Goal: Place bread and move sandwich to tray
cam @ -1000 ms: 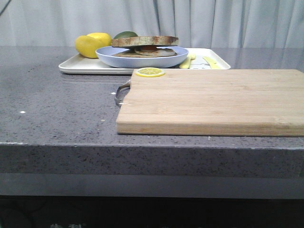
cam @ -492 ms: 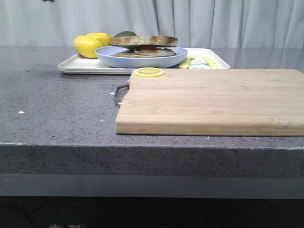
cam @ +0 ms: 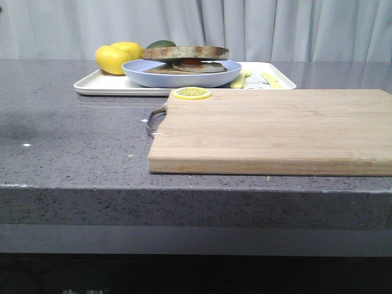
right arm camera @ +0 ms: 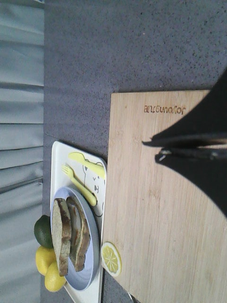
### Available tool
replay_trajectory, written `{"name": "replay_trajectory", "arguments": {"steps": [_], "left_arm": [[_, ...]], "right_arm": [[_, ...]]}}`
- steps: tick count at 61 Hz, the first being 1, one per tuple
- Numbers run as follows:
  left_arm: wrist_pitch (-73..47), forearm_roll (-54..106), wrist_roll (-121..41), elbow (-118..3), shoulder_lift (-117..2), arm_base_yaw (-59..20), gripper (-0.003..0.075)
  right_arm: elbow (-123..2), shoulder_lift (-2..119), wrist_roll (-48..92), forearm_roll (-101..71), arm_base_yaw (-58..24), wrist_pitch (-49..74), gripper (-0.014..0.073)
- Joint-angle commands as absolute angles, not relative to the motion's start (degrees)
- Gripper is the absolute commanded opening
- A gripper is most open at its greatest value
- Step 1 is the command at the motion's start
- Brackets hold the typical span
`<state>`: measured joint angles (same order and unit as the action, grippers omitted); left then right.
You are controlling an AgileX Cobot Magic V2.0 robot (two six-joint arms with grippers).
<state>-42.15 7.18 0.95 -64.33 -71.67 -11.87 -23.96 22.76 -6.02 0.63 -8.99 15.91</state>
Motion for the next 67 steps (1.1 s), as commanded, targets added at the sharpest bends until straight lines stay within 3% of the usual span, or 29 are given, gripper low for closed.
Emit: {"name": "replay_trajectory", "arguments": {"steps": [1, 16, 36, 48, 67], "left_arm": [[-32.7, 7.6, 0.6, -59.2, -63.5, -12.0, -0.0020], [-22.4, 6.8, 0.5, -41.2, -40.7, -11.9, -0.0020], [-23.0, 4.9, 0.5, -28.0, -15.6, -11.9, -0.0020], [-22.3, 4.9, 0.5, -26.1, -8.8, -11.9, -0.0020], [-22.3, 4.9, 0.5, -26.1, -8.3, -11.9, -0.0020]], "right_arm": [[-25.4, 23.0, -6.1, 0.6, -8.8, 11.0, -0.0062], [-25.4, 23.0, -6.1, 0.6, -8.8, 11.0, -0.0062], [-25.4, 23.0, -6.1, 0.6, -8.8, 11.0, -0.0062], [-25.4, 23.0, -6.1, 0.6, -8.8, 11.0, -0.0062], [-25.4, 23.0, -6.1, 0.6, -8.8, 11.0, -0.0062]]}}
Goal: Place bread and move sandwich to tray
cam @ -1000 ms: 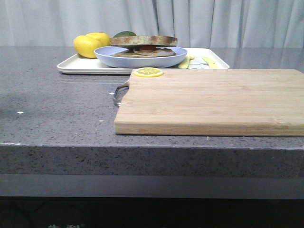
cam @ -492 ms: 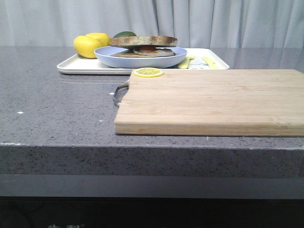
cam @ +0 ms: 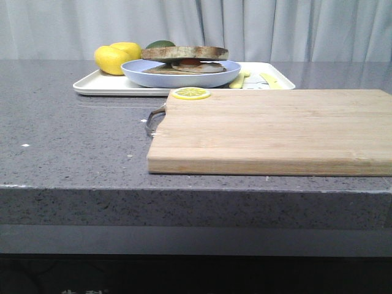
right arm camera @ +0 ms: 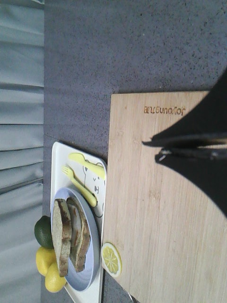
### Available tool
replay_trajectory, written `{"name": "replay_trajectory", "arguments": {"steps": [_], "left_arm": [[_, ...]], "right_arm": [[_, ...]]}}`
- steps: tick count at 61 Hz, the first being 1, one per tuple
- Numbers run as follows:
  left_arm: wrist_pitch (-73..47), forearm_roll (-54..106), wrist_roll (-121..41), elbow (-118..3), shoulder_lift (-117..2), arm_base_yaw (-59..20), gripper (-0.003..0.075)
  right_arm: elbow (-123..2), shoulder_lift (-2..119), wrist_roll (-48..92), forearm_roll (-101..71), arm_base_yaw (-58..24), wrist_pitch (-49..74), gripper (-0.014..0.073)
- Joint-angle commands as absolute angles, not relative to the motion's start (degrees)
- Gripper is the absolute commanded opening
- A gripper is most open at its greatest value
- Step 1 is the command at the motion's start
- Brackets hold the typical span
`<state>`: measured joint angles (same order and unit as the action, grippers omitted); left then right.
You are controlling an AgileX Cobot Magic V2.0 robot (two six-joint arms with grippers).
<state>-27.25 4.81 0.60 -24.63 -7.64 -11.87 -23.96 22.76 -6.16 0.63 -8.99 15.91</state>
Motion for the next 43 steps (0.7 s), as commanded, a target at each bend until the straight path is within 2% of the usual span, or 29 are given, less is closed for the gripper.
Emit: {"name": "replay_trajectory", "arguments": {"steps": [1, 25, 43], "left_arm": [[-22.3, 4.9, 0.5, -26.1, -8.3, -11.9, -0.0020], [-20.0, 4.9, 0.5, -24.5, -7.0, -11.3, -0.0020], [-14.9, 5.0, 0.5, -12.6, 1.6, -0.2, -0.0020]], "right_arm": [[-25.4, 23.0, -6.1, 0.6, -8.8, 11.0, -0.0062], [-25.4, 23.0, -6.1, 0.6, -8.8, 11.0, -0.0062], [-25.4, 23.0, -6.1, 0.6, -8.8, 11.0, -0.0062]]}}
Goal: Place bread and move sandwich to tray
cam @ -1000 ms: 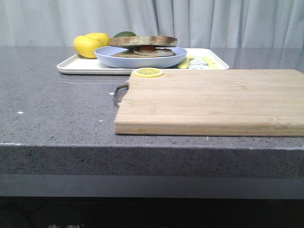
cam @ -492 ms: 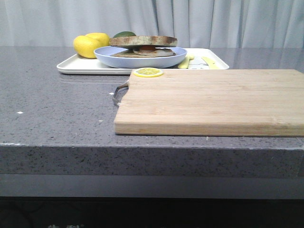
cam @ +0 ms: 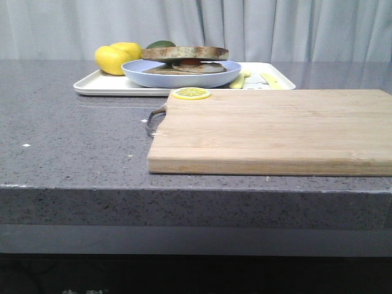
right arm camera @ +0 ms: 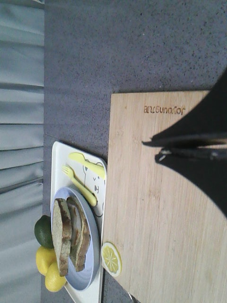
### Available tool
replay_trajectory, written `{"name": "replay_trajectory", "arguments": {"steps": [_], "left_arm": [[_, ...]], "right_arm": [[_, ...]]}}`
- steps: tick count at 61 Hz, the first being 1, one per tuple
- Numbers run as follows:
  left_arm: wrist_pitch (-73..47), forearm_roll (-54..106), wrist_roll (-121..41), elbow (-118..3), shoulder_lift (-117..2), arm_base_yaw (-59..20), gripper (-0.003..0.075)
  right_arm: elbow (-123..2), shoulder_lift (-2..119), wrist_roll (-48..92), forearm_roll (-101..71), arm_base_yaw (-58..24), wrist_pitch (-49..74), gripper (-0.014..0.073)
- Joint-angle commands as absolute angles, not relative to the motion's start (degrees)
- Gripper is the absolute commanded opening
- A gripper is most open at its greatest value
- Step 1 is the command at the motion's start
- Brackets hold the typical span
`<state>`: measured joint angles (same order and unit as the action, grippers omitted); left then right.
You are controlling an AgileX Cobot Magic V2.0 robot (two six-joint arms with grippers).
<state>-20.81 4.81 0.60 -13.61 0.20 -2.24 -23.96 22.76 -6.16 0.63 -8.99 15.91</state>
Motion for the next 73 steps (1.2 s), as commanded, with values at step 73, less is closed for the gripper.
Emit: {"name": "replay_trajectory", "arguments": {"steps": [73], "left_arm": [[-0.5, 5.0, 0.5, 0.3, 1.6, 0.5, -0.0020]], "right_arm": [[-25.4, 23.0, -6.1, 0.6, -8.8, 11.2, -0.0062]]}}
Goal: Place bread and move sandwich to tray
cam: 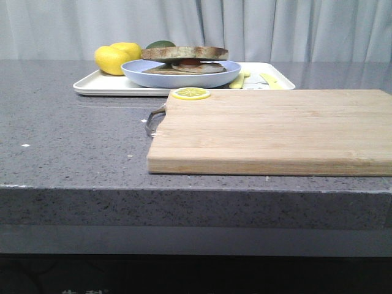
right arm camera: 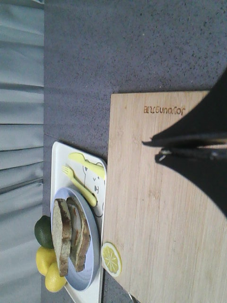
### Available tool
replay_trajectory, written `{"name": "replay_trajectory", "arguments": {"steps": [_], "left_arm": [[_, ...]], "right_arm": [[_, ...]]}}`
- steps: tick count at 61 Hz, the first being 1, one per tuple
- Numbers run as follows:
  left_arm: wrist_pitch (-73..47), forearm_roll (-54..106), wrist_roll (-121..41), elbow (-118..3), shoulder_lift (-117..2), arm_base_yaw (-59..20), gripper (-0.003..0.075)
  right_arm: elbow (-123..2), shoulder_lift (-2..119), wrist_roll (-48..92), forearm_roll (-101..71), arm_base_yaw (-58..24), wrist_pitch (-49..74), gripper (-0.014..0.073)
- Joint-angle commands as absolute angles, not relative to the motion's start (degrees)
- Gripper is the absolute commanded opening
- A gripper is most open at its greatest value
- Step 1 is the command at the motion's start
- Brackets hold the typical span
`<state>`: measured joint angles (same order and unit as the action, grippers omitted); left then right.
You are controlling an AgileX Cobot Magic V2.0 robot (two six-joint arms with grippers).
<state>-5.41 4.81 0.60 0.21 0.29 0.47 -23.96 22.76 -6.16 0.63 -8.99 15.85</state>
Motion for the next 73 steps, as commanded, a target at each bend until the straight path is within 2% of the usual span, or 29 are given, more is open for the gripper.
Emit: {"name": "replay_trajectory", "arguments": {"steps": [1, 18, 35, 45, 55, 62, 73], "left_arm": [[-0.5, 5.0, 0.5, 0.3, 1.6, 0.5, -0.0020], [-0.5, 5.0, 0.5, 0.3, 1.6, 0.5, -0.0020], [-0.5, 5.0, 0.5, 0.3, 1.6, 0.5, -0.0020], [-0.5, 5.0, 0.5, 0.3, 1.6, 0.5, -0.0020], [-0.5, 5.0, 0.5, 0.3, 1.6, 0.5, -0.0020], [-0.5, 5.0, 0.5, 0.3, 1.6, 0.5, -0.0020], [-0.6, 5.0, 0.5, 0.3, 1.5, 0.5, -0.0020]], "right_arm": [[-25.4, 23.0, -6.1, 0.6, -8.8, 11.2, -0.0062], [-25.3, 23.0, -6.1, 1.2, -8.8, 10.8, -0.0062], [-13.8, 16.6, -3.8, 0.0, -7.6, -1.5, -0.0062], [-4.7, 7.8, -3.0, -1.9, -3.6, -0.6, -0.0062], [1.6, 1.3, -3.0, -3.4, -3.1, 0.0, -0.0062], [1.4, -1.7, -3.0, -4.1, -3.1, 5.1, -0.0062], [1.4, -1.6, -3.0, -4.1, -3.1, 6.1, -0.0062]]}}
